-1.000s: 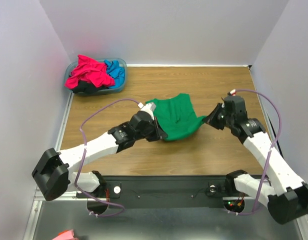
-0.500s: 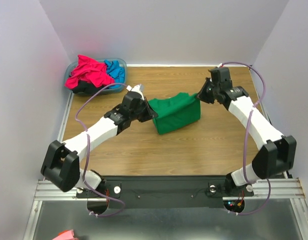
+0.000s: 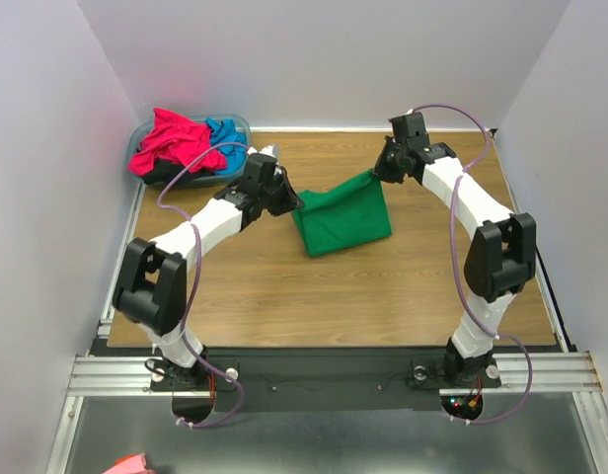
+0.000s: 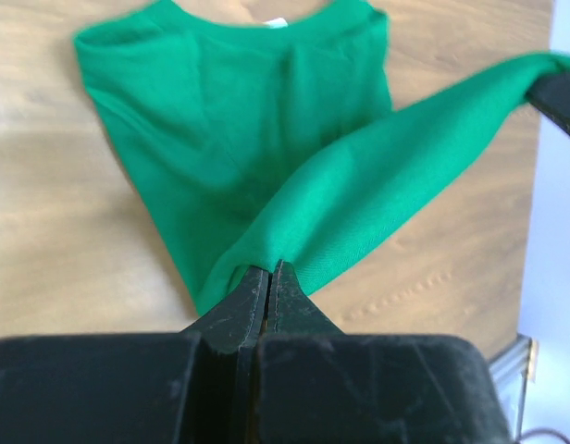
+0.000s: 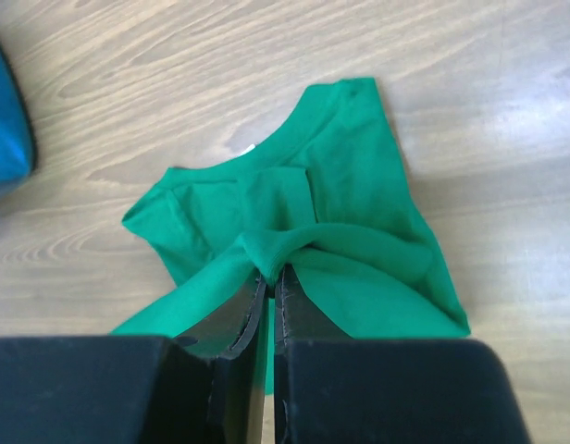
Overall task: Fold and stack the t-shirts
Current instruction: Fold the tshirt, then neatly place the folded tshirt to the corner
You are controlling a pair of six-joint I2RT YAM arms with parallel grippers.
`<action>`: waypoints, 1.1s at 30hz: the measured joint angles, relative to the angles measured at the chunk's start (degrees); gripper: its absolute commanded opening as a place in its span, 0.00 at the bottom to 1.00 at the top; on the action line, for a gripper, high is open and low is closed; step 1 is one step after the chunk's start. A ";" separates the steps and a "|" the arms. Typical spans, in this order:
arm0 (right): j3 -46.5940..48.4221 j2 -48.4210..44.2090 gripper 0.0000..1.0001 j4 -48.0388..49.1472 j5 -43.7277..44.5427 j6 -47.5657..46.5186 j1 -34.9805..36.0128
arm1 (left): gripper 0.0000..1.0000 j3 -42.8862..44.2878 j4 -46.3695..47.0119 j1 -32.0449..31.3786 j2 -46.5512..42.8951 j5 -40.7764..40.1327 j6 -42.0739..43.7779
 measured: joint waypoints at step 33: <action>-2.29 4.50 1.00 1.66 -8.15 -11.63 -4.00 | 0.98 2.69 4.55 3.98 7.61 6.40 4.00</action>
